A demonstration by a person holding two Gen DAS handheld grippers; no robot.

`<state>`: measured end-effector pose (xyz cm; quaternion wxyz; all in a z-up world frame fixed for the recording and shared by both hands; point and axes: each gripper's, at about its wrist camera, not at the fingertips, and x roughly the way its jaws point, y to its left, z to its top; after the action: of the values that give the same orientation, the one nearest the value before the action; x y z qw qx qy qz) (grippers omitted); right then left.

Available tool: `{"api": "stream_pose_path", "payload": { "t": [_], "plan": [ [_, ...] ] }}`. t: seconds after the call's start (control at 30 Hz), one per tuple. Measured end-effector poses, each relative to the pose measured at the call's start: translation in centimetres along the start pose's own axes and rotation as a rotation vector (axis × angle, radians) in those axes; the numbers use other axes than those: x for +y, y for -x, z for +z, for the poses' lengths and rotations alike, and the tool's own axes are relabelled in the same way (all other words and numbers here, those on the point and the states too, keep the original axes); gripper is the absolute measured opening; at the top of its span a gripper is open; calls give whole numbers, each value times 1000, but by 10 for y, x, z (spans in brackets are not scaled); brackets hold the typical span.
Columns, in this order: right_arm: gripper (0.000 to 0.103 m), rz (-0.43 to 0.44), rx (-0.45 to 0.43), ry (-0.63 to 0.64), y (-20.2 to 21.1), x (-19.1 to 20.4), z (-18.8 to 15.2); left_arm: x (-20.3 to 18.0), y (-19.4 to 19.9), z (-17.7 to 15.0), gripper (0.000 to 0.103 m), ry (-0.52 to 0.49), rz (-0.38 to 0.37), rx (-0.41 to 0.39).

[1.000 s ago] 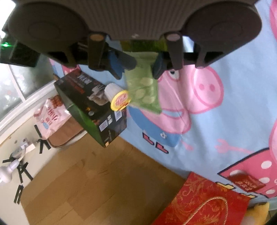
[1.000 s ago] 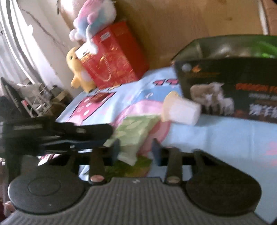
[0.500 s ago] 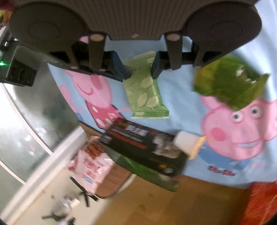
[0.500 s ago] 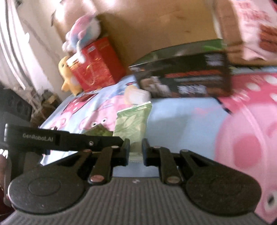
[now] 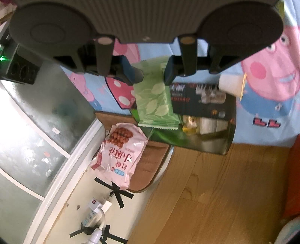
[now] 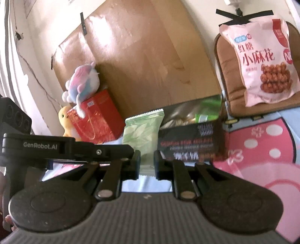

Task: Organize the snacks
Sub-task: 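Carry the leaf-pattern packet with the left tool into the tin box and release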

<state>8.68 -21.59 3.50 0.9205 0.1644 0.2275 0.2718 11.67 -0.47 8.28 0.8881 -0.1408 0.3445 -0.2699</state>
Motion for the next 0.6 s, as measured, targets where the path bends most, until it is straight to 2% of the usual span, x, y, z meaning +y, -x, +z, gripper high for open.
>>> {"api": "stream_pose_path", "payload": {
  "t": [0.33, 0.6],
  "plan": [
    [18, -13, -31, 7, -33, -19, 34, 12, -34, 45, 35, -6, 8, -27],
    [18, -5, 27, 19, -85, -23, 48, 46, -57, 65, 35, 38, 85, -25]
  ]
}}
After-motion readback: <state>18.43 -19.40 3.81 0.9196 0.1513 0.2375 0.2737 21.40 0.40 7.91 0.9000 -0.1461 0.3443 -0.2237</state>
